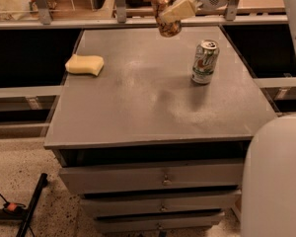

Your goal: Knock orange can over

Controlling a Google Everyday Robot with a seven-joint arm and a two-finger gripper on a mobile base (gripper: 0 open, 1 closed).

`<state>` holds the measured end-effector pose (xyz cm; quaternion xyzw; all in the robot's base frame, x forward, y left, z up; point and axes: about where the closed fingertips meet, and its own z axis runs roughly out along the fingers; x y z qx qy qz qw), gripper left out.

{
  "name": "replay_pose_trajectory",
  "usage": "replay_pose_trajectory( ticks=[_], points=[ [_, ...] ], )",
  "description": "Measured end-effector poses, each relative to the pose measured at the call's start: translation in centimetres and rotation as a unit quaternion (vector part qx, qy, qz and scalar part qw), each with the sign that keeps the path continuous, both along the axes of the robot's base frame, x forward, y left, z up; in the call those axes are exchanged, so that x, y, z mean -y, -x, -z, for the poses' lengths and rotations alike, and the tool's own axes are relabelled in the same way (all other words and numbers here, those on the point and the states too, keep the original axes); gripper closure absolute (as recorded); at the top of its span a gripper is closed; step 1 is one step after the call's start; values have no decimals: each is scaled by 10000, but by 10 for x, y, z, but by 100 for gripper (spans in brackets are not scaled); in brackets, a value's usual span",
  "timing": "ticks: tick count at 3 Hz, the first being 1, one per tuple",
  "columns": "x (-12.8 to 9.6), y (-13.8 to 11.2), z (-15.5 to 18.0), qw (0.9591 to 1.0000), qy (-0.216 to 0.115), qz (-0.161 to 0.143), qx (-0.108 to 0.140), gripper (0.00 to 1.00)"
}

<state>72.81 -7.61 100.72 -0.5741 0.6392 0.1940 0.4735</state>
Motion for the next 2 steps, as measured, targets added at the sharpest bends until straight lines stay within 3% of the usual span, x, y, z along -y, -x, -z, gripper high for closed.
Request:
replay_pose_trajectory(
  ticks=[1, 2],
  points=[
    [9, 37, -6, 9984, 542, 138, -70, 100],
    [13, 69, -3, 9922, 1232, 14, -175, 100]
  ],
)
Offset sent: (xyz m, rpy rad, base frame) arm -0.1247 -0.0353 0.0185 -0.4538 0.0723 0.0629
